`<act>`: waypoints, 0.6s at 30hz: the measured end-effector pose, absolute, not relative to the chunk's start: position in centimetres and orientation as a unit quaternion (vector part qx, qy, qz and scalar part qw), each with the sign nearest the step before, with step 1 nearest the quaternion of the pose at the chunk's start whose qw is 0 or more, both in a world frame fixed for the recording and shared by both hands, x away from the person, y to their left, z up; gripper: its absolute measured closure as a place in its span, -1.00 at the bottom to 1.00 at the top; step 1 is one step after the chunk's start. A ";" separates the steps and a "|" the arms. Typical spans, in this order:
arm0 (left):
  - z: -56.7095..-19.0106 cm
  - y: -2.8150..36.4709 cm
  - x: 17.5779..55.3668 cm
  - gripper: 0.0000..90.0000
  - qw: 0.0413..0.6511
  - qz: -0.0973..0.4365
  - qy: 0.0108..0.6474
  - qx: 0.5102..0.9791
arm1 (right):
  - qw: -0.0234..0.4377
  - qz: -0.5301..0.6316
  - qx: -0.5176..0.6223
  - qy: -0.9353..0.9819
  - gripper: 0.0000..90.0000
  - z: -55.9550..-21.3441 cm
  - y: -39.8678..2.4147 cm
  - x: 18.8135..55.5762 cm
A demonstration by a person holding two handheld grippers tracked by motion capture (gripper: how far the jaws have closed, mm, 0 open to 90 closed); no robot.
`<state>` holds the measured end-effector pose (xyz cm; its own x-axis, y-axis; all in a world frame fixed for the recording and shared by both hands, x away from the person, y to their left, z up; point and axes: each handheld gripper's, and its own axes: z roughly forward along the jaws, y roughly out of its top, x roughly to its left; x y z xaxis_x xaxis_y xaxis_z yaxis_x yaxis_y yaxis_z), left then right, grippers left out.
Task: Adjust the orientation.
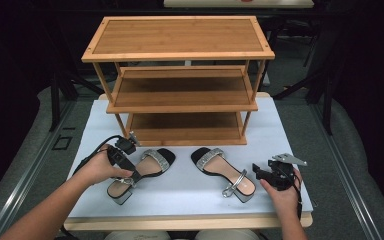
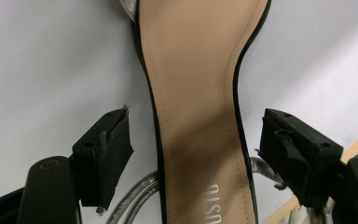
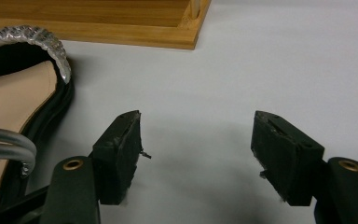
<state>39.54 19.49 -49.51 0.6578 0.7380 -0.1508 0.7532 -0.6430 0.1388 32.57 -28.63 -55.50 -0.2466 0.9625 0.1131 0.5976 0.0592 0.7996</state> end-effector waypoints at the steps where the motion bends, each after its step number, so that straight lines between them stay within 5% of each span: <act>1: -49.9 19.3 39.5 -0.44 0.082 -0.045 0.408 0.908 | 0.235 0.388 0.566 0.688 -0.27 -55.5 -28.6 32.6; 18: -51.6 18.4 40.2 -0.22 0.043 -0.068 0.406 0.910 | 0.230 0.383 0.569 0.691 -0.27 -55.7 -28.6 32.7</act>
